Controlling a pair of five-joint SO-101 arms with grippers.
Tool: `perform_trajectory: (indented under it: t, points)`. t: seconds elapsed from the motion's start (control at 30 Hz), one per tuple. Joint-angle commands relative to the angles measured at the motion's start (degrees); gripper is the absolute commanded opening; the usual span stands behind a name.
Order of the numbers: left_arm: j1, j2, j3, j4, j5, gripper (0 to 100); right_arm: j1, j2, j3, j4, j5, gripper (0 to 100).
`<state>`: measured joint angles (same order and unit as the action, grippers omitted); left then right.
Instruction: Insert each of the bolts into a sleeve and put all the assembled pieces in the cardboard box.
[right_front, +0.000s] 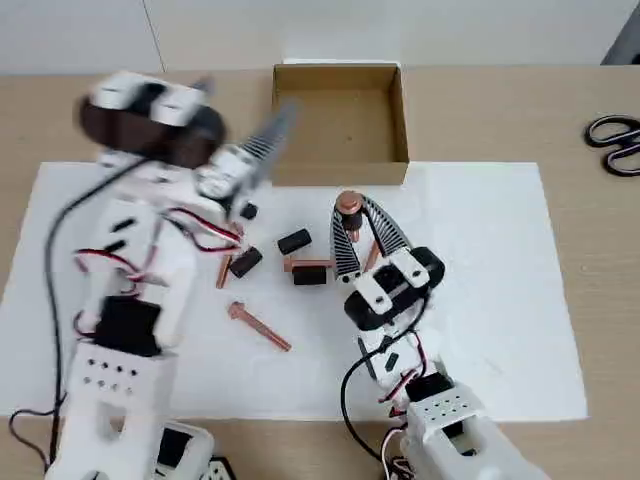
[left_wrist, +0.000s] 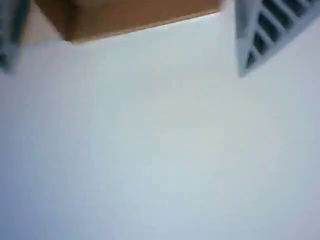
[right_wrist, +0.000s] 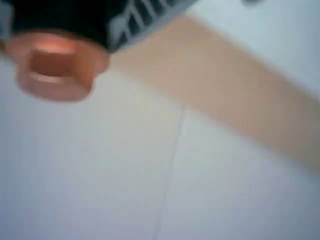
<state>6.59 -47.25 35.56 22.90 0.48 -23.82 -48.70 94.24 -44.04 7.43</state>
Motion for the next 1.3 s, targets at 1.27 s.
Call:
perform_trajectory:
  t: [1.27]
  points:
    - [-8.8,-25.1,17.6,11.5,1.3,1,13.1,98.1,-135.3,69.3,1.1,0.3]
